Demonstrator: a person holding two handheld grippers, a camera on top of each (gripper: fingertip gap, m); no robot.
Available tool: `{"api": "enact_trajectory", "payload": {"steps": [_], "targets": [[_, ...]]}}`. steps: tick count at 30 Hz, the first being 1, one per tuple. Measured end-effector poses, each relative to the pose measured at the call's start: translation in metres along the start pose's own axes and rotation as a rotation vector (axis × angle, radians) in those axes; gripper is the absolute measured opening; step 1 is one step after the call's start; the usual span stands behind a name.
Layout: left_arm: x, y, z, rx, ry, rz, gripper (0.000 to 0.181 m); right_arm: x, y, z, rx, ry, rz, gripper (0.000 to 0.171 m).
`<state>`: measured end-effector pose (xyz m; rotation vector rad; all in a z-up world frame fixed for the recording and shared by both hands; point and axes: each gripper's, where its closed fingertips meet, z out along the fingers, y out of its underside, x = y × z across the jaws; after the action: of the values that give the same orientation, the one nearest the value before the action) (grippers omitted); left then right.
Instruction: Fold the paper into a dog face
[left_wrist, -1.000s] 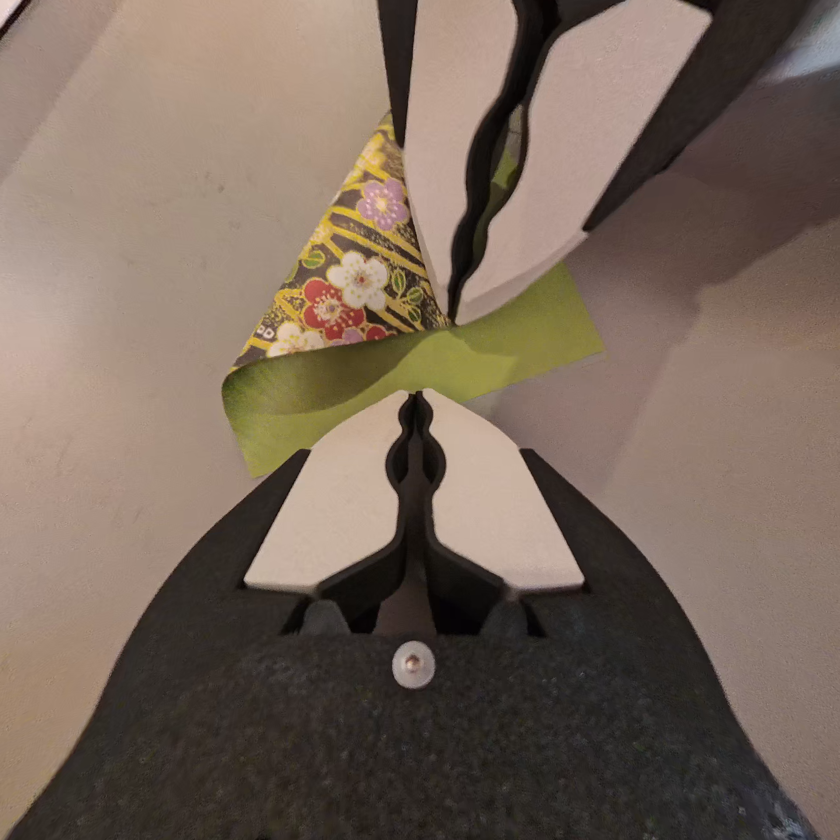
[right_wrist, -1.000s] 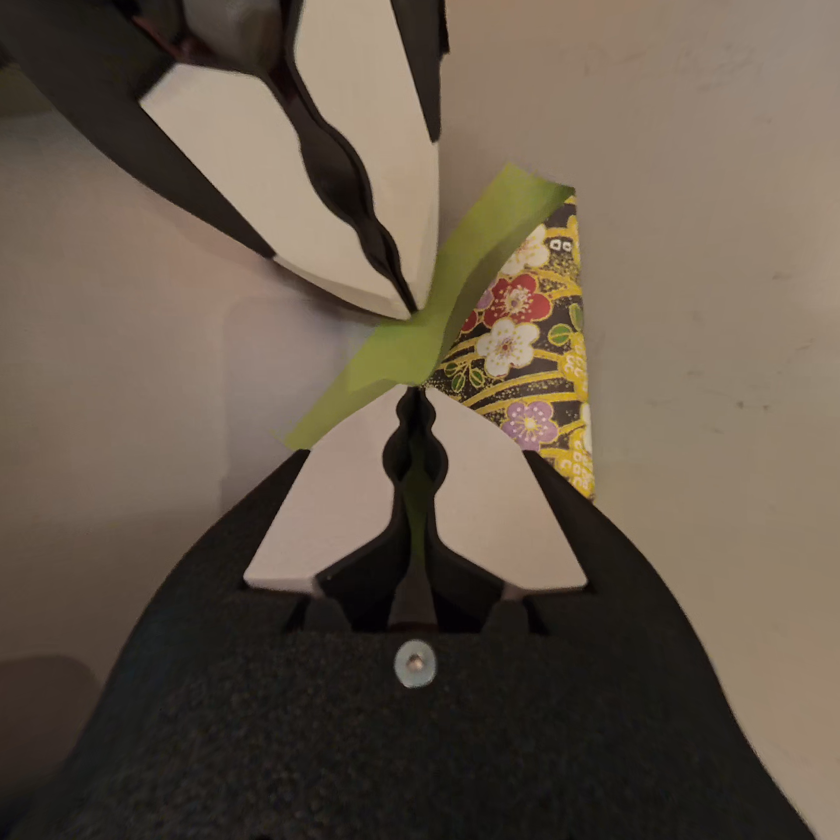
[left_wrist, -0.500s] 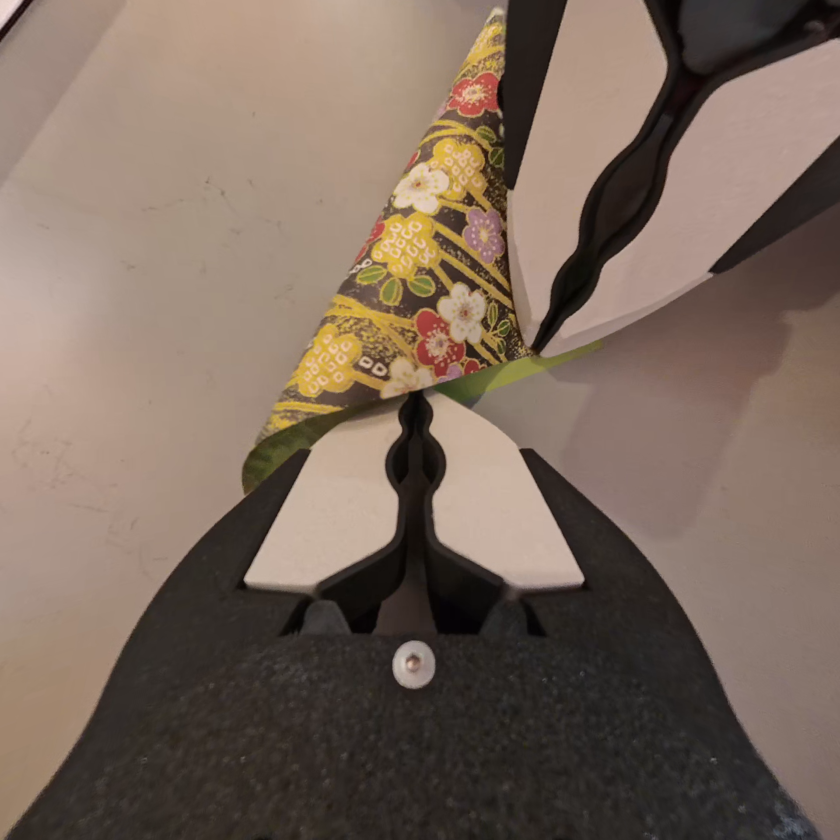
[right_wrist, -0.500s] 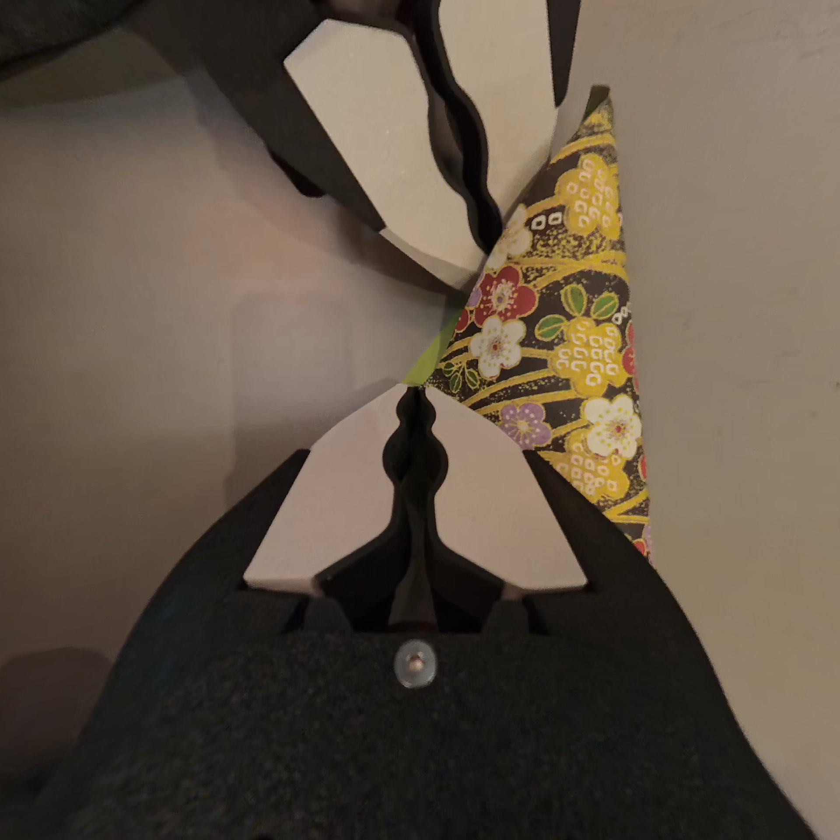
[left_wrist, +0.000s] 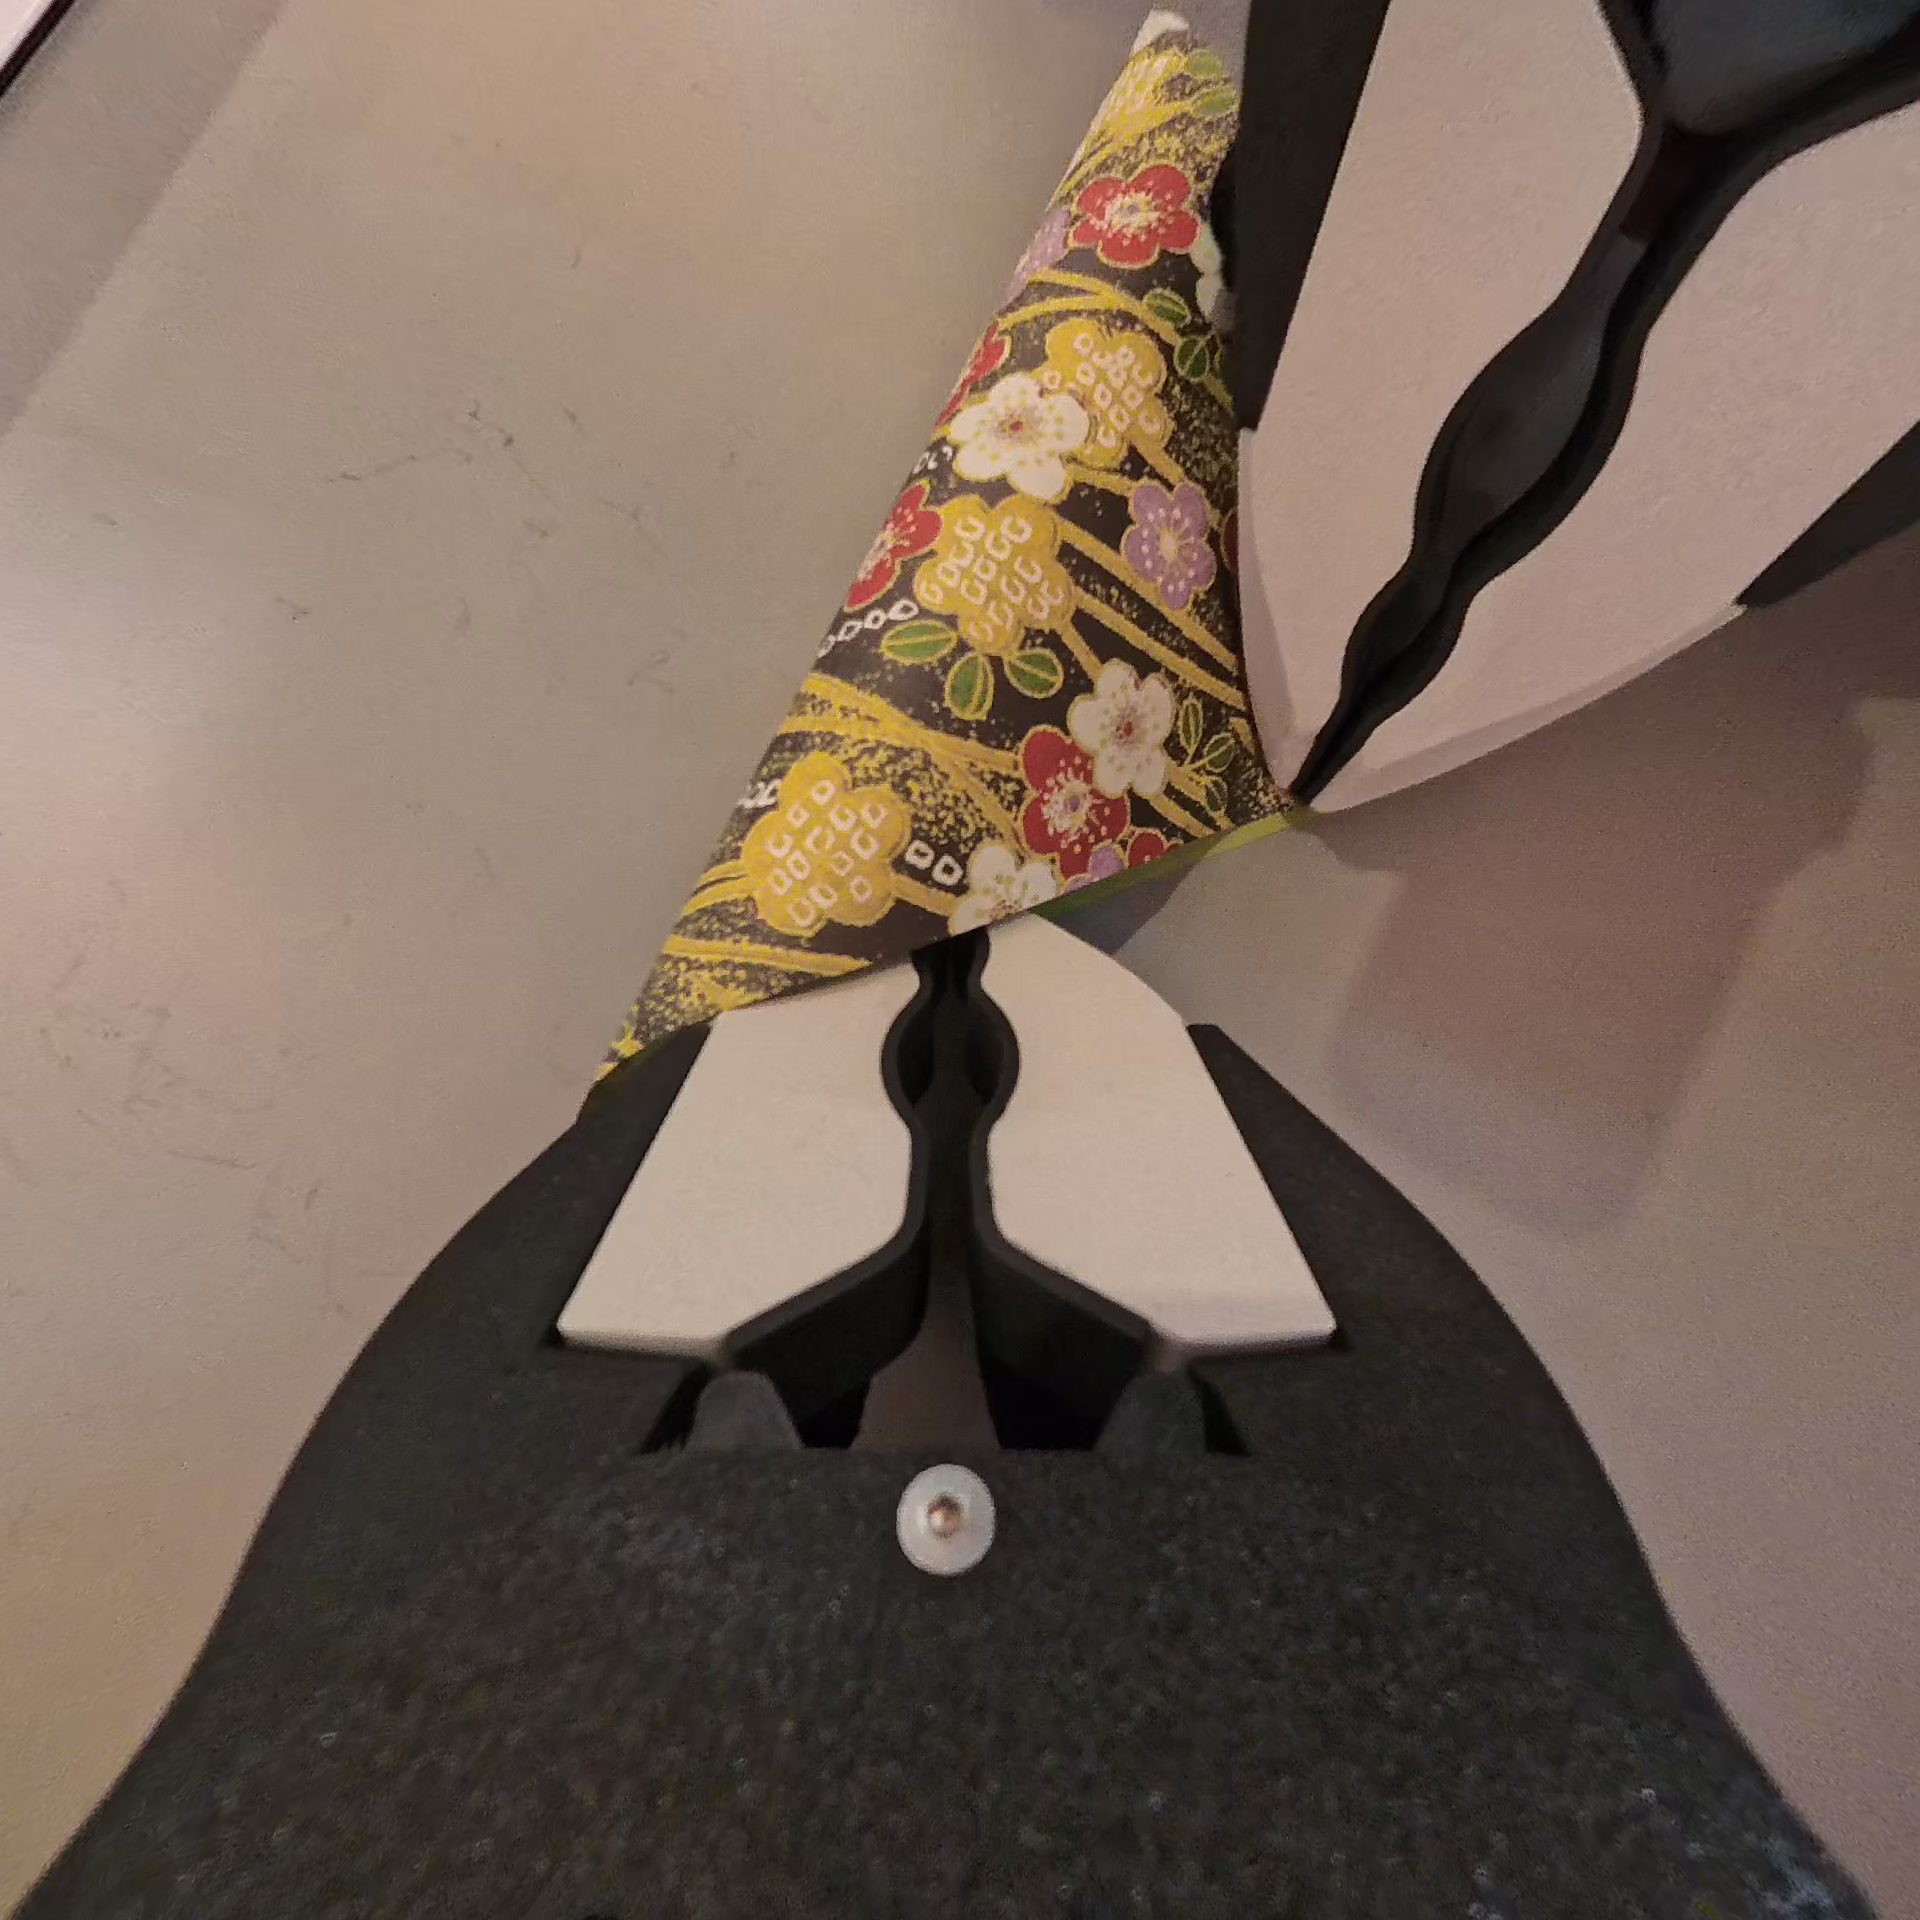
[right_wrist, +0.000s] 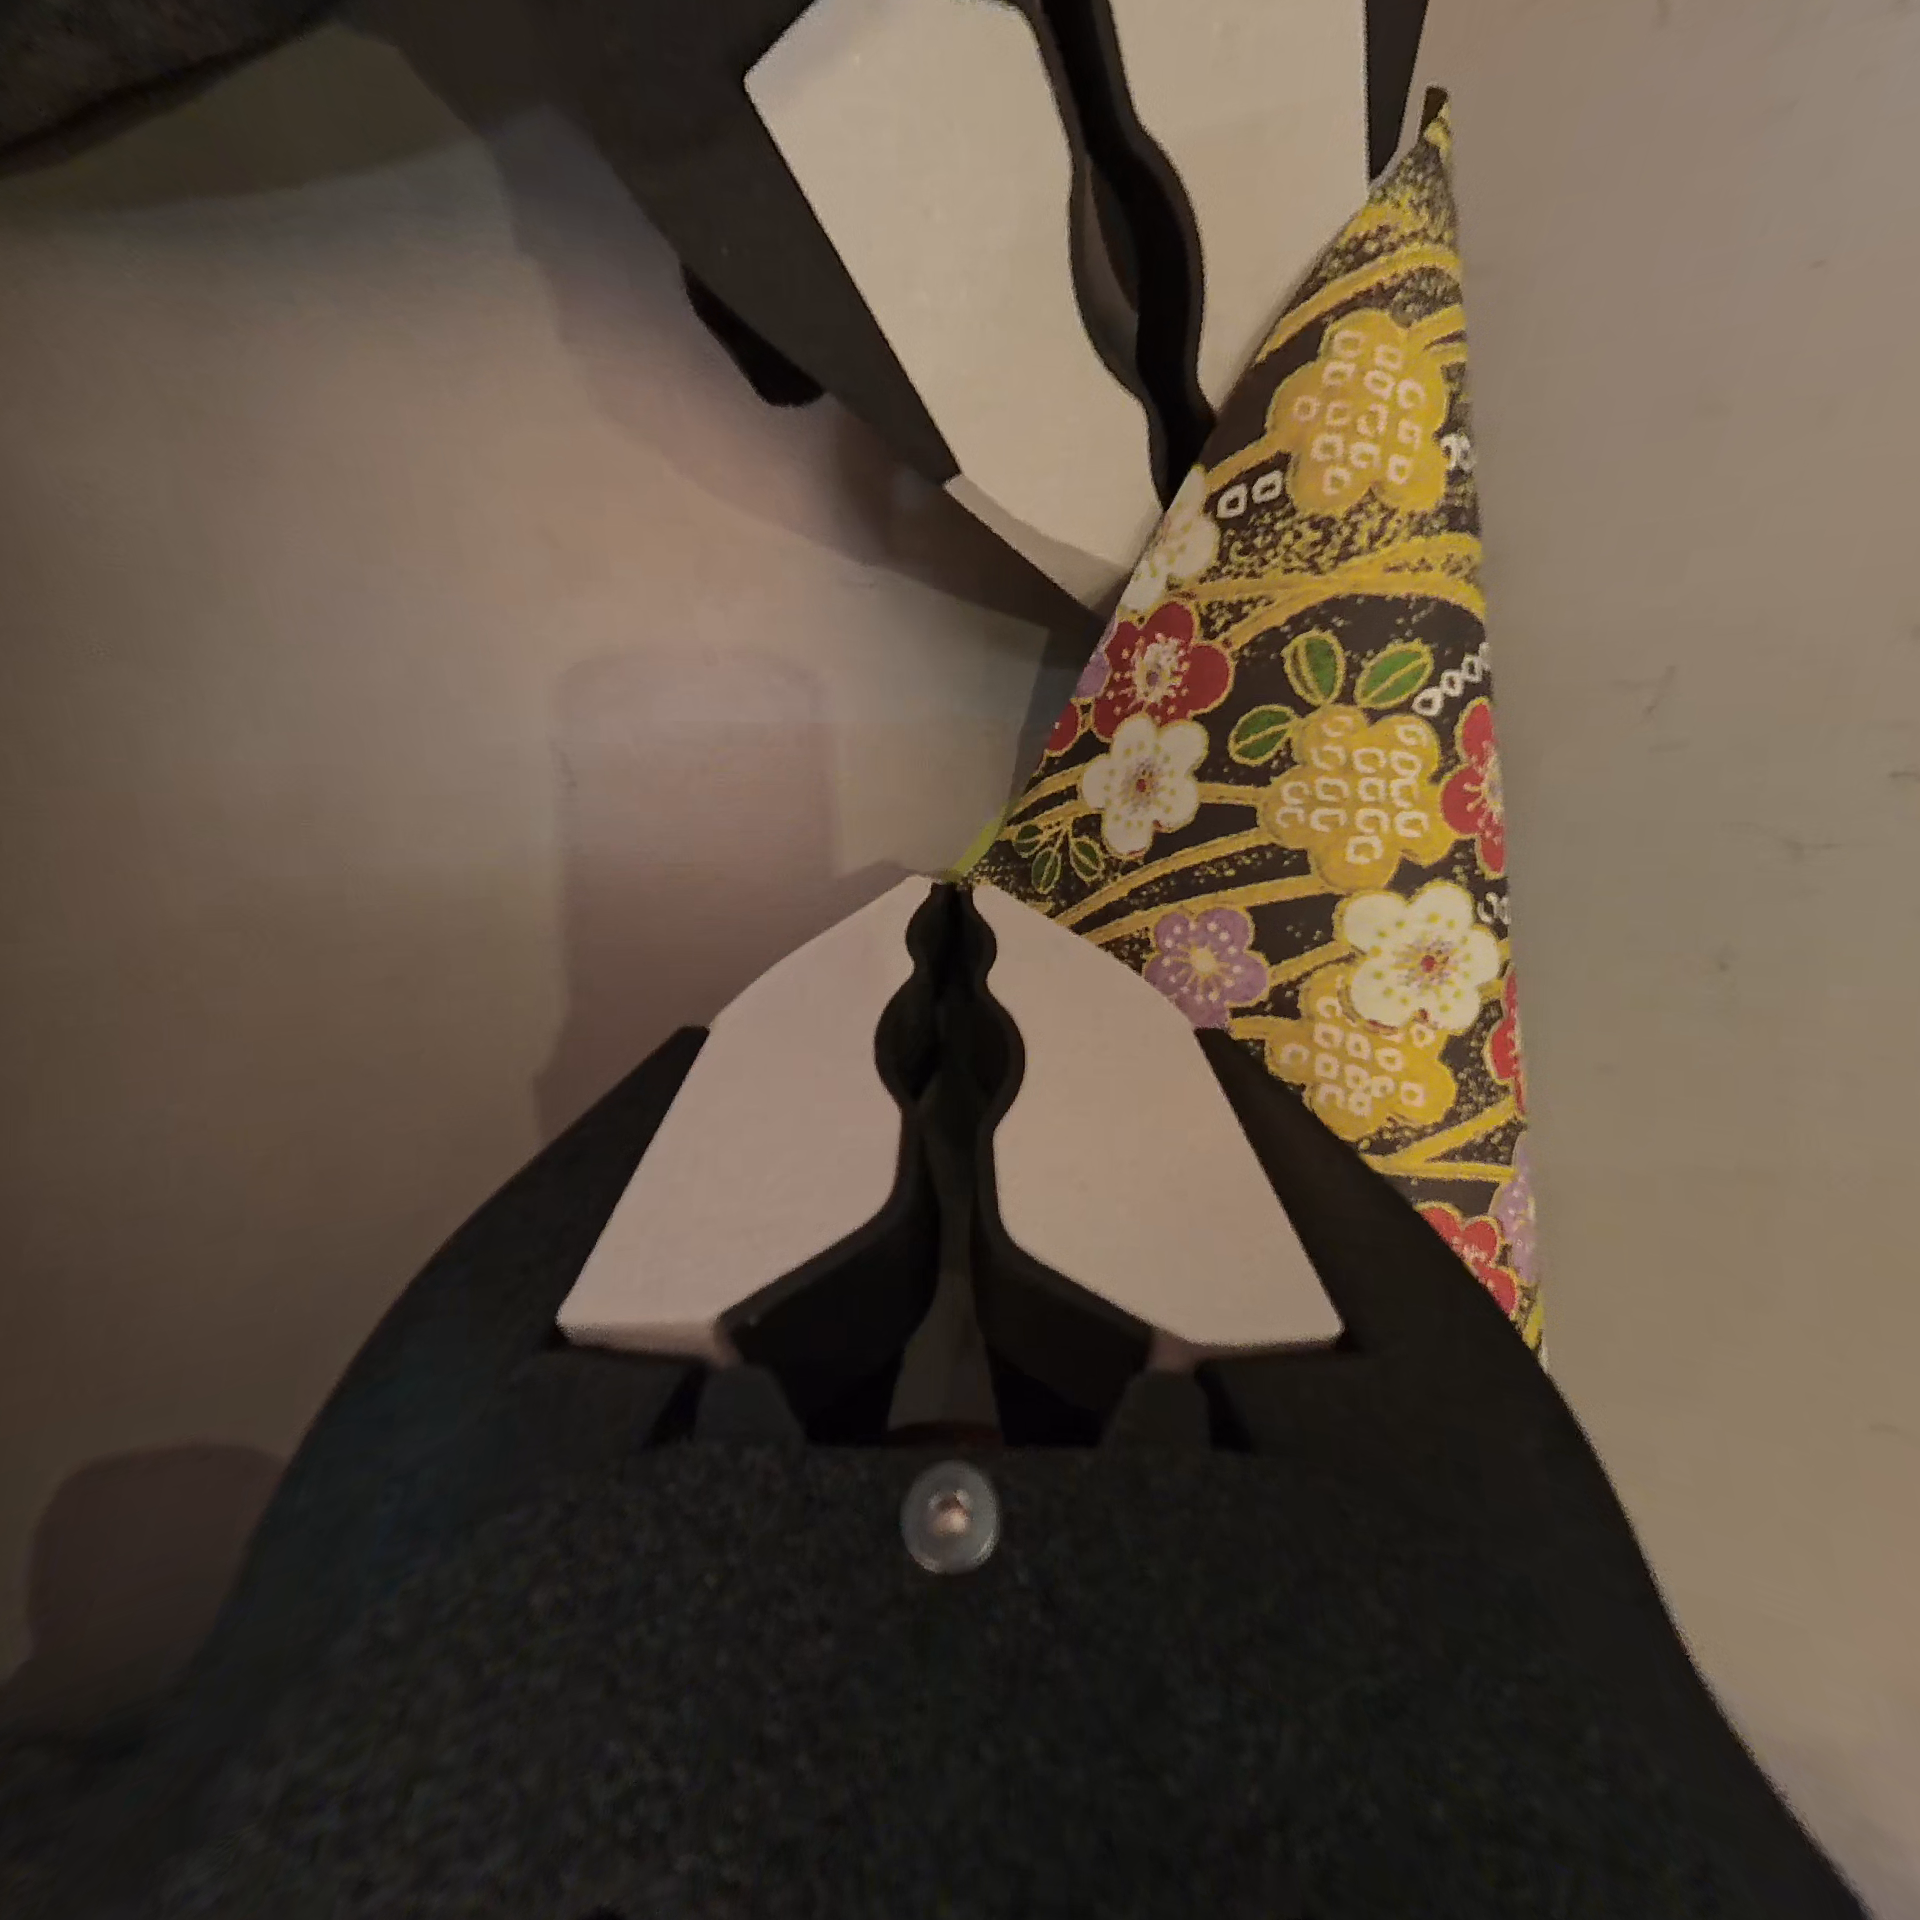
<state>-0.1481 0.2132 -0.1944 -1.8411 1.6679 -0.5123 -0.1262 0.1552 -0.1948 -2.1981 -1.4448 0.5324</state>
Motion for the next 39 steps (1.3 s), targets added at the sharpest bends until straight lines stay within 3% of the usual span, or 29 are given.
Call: {"api": "enact_trajectory", "payload": {"steps": [24, 27, 35, 39], "targets": [[0.001, 0.001, -0.001, 0.010, 0.004, -0.008, 0.000, -0.005, 0.001, 0.000, 0.050, -0.052, 0.070, 0.000], [0.003, 0.003, -0.005, 0.012, 0.019, -0.022, 0.020, -0.005, 0.001, -0.001, 0.080, -0.063, 0.099, 0.000], [0.006, 0.015, -0.038, 0.016, -0.008, -0.075, 0.026, -0.005, 0.001, -0.001, 0.101, -0.082, 0.146, 0.000], [0.015, -0.008, -0.062, 0.125, 0.006, -0.146, 0.026, -0.005, 0.001, -0.001, 0.113, -0.089, 0.161, 0.000]]}}
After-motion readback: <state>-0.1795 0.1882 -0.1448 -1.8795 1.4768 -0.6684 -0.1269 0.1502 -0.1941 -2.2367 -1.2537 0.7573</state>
